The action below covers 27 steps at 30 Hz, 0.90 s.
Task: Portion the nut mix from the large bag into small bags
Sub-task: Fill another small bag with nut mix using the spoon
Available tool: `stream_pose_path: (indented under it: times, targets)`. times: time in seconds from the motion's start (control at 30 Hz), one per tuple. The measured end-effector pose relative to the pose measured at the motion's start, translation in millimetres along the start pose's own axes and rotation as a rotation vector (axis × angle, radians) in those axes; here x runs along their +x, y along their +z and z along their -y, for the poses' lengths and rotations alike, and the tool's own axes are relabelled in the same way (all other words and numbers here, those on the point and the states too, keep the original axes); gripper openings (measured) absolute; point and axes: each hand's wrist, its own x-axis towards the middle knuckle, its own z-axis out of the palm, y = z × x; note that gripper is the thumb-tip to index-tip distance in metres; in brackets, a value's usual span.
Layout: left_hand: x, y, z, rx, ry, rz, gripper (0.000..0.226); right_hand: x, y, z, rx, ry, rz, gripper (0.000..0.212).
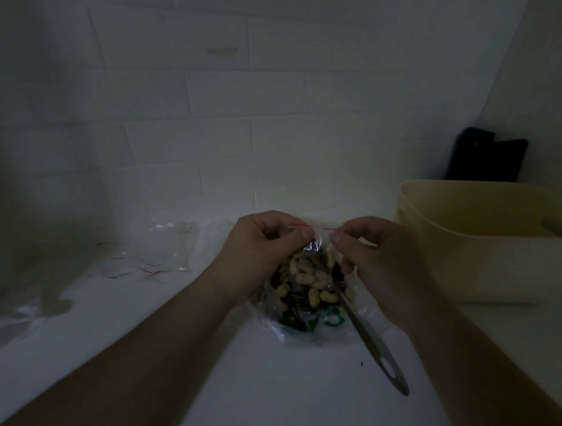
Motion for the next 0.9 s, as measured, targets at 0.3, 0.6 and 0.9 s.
stream_pose_path:
  times: [0.3,0.6,0.9]
  targets:
    - [3.7,-2.3,3.9,0.037,0.027,-0.047,0.018,1.9,-0.2,-2.1,-0.041,-0.053,-0.038,0.013]
    - [2.0,0.4,1.8,-0.010,0.028,0.007,0.023,5.4,3.7,-7.7,0.085,0.043,0.065,0.008]
    - [1.4,0.5,4.9,-0.129,-0.162,0.148,0.042,4.9,4.5,-6.2,0.277,0.103,0.015,0.015]
